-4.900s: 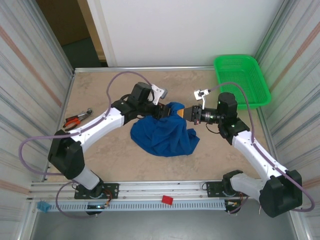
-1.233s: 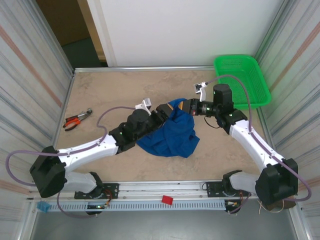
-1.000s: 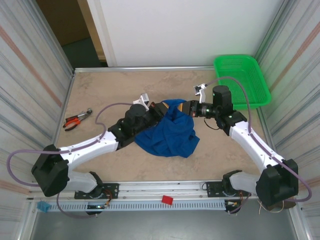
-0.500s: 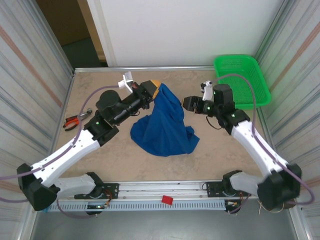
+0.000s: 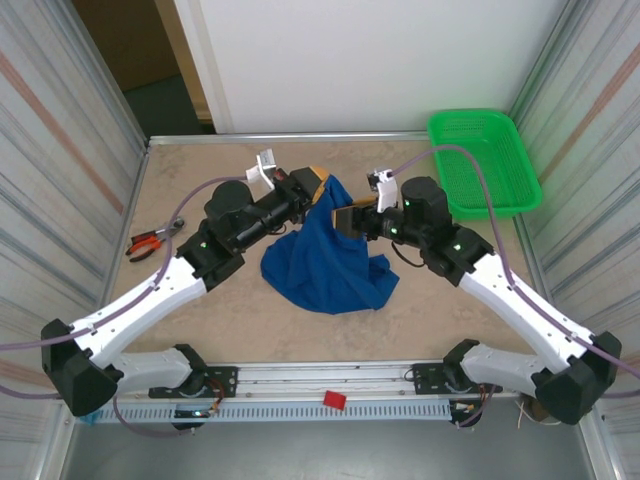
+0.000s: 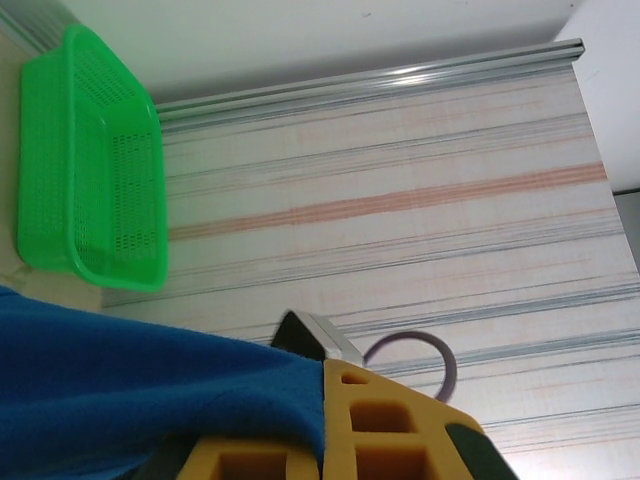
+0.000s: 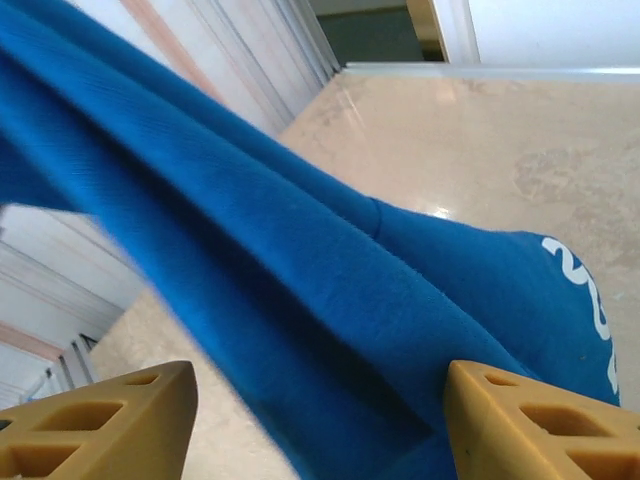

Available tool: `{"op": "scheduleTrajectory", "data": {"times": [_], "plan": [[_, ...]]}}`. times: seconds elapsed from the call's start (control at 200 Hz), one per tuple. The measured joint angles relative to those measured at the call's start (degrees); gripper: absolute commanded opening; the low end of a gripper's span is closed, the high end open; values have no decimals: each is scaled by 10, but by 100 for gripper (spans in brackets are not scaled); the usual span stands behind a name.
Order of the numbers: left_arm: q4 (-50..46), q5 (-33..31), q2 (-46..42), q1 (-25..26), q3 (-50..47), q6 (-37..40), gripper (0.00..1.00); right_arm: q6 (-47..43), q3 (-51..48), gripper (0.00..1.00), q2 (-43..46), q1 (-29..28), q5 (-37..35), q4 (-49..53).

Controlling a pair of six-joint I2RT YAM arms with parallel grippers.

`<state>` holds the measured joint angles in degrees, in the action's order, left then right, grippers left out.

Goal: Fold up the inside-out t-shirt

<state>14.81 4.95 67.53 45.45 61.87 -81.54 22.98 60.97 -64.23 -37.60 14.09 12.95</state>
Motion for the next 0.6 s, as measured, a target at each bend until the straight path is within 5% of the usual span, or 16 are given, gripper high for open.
{"op": "scheduleTrajectory", "data": {"times": [0.09, 0.14, 0.185, 0.286, 0.601], "plan": [[0, 0, 0, 0, 0, 0, 0, -14, 0, 20, -18, 0, -6, -6], [0, 0, 0, 0, 0, 0, 0, -13, 0, 14, -25, 3, -4, -9], [-1, -1, 0, 0, -1, 0, 0, -13, 0, 20, -29, 7, 7, -11], [0, -1, -4, -8, -15, -2, 0, -20, 0, 57, -29, 15, 35, -10], [0, 0, -5, -26, -39, -13, 0, -20, -5, 51, -13, 52, 85, -23]]}}
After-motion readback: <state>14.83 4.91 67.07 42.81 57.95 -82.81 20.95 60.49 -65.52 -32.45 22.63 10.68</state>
